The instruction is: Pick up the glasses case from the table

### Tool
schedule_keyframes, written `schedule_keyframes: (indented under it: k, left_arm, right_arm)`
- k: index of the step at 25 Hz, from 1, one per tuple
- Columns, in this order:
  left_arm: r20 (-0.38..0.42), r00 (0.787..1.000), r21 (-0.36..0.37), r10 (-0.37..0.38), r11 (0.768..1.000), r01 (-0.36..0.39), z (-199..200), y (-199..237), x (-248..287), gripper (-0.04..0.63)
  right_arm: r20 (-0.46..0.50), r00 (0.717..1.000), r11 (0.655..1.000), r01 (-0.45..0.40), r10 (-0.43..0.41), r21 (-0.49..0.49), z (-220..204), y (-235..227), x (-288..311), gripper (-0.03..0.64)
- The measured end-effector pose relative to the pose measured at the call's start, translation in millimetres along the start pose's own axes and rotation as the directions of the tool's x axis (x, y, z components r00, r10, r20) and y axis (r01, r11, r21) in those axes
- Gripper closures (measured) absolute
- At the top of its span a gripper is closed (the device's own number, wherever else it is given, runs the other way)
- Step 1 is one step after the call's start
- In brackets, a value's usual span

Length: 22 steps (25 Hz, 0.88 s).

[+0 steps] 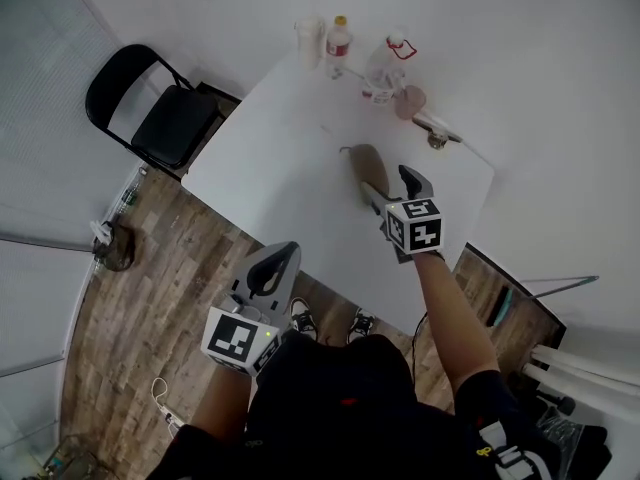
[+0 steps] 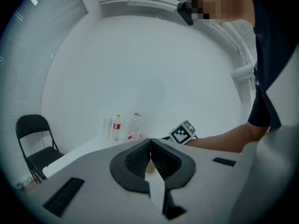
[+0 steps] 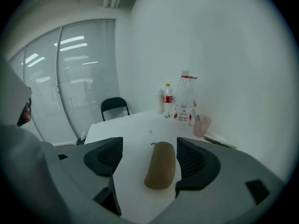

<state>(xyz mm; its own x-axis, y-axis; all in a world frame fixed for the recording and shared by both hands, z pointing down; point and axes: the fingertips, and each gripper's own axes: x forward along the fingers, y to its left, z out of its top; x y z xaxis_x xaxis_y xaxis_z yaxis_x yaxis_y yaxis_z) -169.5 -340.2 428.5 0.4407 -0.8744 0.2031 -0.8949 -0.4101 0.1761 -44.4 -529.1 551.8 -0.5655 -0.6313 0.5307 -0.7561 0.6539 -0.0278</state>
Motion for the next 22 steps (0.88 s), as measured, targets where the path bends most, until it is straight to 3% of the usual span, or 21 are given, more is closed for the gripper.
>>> schedule_keyframes:
  k: [7, 13, 19, 22]
  left_arm:
    - [-0.024, 0.999, -0.038, 0.041, 0.998, -0.042, -29, 23, -7, 0.575]
    - [-0.045, 0.995, -0.070, 0.086, 0.994, -0.089, -50, 46, -16, 0.575]
    - [-0.055, 0.990, -0.086, 0.129, 0.987, -0.134, -58, 67, -30, 0.575]
    - [-0.056, 0.987, -0.091, 0.151, 0.984, -0.156, -62, 74, -30, 0.575]
  right_arm:
    - [-0.229, 0.973, 0.998, 0.043, -0.032, 0.043, -56, -26, 81, 0.252]
    - [-0.382, 0.922, 0.996, 0.037, -0.063, -0.076, -95, -38, 118, 0.249]
    - [-0.454, 0.888, 0.997, 0.068, -0.075, -0.031, -110, -41, 136, 0.235]
    - [-0.458, 0.886, 0.997, 0.080, -0.071, 0.000, -111, -43, 140, 0.235]
